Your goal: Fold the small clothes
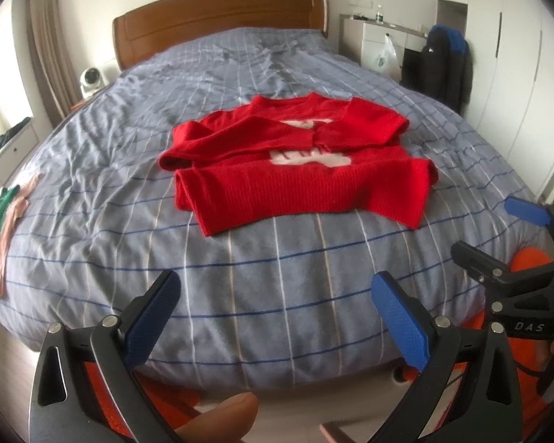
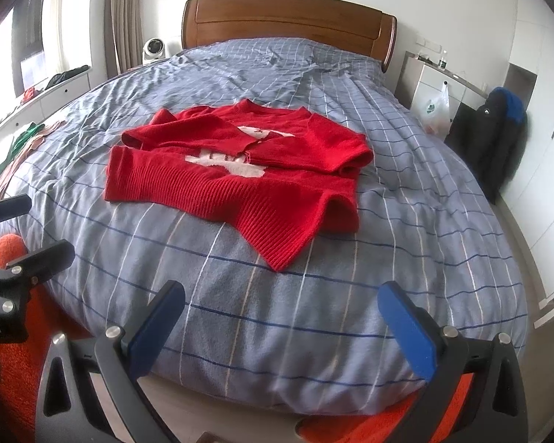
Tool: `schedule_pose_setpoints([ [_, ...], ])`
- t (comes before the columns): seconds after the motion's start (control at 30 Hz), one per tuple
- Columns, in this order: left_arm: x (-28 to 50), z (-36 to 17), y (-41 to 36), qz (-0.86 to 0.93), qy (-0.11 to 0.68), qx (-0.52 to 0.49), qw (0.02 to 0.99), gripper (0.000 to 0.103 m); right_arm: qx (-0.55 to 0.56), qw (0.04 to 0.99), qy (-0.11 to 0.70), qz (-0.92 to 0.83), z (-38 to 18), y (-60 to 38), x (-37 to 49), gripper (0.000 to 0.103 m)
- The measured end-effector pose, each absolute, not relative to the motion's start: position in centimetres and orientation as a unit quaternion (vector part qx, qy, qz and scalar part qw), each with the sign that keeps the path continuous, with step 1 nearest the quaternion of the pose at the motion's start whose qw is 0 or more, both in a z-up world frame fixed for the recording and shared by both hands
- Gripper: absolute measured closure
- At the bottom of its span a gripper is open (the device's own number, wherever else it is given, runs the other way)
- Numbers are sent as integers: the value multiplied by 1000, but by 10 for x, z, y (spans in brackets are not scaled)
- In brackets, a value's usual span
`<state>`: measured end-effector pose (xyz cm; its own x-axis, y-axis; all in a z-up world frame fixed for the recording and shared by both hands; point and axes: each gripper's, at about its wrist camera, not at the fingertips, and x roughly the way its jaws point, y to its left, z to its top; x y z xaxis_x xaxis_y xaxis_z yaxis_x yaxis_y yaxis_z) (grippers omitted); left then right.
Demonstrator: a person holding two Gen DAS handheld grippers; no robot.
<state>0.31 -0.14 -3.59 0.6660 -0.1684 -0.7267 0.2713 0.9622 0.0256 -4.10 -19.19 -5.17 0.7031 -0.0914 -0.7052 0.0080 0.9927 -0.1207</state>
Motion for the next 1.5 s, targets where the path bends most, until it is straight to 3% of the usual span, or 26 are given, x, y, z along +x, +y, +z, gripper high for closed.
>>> schedule_pose_setpoints([
  [1.5, 0, -39, -6, -126, 399, 70, 905, 0, -54, 921, 385, -26, -54, -191, -40, 0],
])
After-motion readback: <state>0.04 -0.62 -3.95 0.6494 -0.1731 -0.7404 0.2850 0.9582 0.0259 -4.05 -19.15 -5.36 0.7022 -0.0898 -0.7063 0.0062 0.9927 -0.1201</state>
